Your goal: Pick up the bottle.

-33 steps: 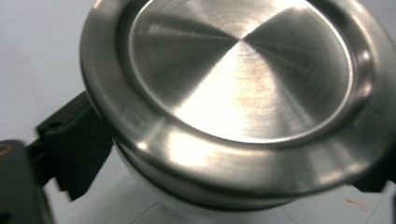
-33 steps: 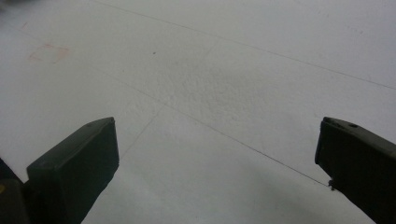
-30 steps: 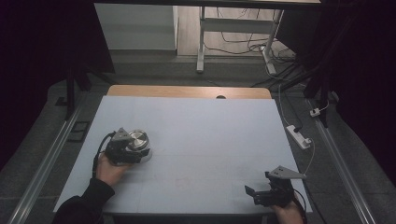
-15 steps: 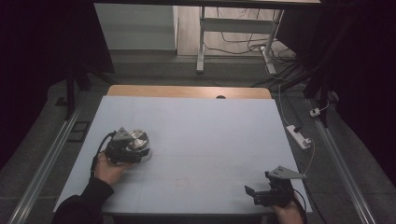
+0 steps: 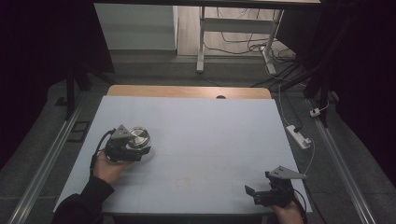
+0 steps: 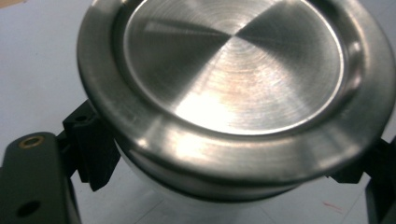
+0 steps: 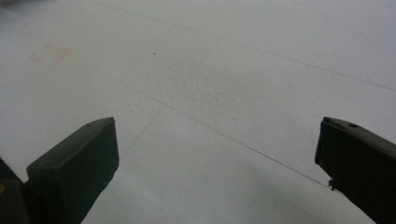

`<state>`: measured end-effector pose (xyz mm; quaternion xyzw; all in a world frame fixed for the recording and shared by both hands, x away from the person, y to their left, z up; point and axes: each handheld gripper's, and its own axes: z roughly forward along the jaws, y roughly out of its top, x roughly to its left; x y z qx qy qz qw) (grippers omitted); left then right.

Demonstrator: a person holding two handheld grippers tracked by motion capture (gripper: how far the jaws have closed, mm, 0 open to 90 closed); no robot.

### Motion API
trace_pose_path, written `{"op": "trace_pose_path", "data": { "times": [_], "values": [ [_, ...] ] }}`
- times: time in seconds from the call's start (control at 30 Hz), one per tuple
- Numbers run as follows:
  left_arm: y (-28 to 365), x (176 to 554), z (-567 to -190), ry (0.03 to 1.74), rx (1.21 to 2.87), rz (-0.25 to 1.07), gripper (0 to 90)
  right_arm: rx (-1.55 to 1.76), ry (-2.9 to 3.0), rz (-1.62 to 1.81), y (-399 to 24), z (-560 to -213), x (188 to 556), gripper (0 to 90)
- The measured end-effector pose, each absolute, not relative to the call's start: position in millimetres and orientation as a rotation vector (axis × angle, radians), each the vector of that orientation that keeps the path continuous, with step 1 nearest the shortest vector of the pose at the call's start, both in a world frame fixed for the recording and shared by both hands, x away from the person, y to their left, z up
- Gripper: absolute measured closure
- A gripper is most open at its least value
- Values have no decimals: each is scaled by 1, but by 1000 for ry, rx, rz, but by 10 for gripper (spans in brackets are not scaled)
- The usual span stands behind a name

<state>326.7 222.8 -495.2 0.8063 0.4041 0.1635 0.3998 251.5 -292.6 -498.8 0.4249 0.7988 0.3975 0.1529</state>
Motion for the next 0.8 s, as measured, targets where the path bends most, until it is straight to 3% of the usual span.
{"op": "trace_pose_path", "data": {
  "times": [0.8],
  "values": [
    [175, 342, -463, 827, 2117, 379, 153, 1222, 2285, 1155, -294, -498, 251, 0]
  ]
}}
